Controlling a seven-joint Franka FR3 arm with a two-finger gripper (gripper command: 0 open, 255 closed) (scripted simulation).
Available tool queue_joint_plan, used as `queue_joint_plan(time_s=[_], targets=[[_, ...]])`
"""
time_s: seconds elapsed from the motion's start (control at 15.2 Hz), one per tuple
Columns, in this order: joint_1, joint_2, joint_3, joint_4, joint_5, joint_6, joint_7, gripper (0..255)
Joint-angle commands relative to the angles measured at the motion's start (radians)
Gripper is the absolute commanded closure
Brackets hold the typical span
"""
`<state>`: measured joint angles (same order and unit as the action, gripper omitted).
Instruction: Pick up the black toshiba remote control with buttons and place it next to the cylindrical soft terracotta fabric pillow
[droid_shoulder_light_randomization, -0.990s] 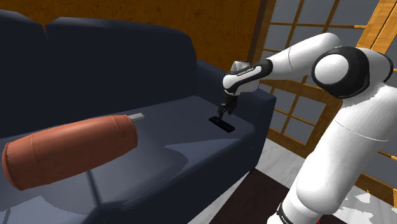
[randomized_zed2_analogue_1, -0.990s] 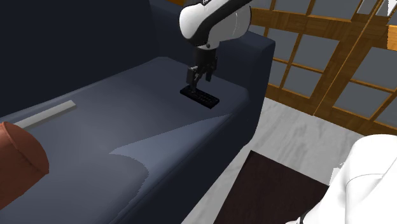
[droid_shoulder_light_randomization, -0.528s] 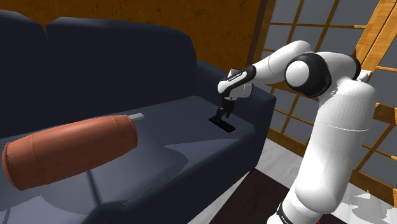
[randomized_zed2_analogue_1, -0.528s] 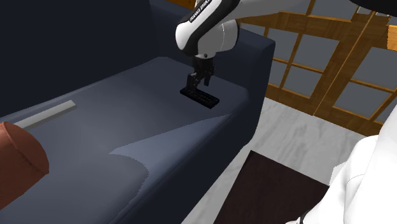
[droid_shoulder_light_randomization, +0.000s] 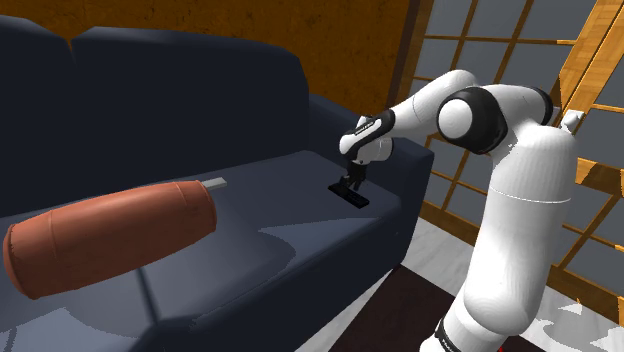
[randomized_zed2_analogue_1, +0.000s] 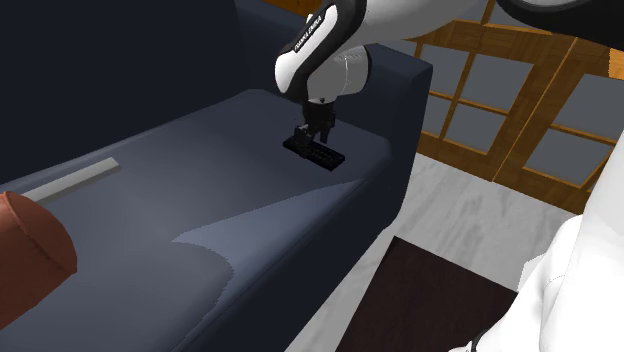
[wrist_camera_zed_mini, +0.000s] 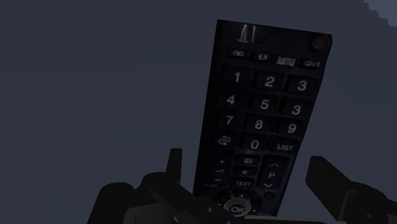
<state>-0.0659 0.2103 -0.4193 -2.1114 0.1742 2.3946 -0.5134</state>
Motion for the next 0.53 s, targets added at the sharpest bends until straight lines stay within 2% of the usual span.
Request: queue_joint_plan(time_s=[0.0, 0.2, 0.26, 0.46], targets=[[0.0, 0.001, 0.0, 0.0, 0.001, 0.001, -0.001, 0], [0.0, 0.001, 0.0, 0.0, 0.001, 0.001, -0.001, 0], [0.0, 0.001, 0.0, 0.0, 0.001, 0.001, -0.001, 255], [0.0, 0.001, 0.0, 0.0, 0.001, 0.001, -0.001, 255]])
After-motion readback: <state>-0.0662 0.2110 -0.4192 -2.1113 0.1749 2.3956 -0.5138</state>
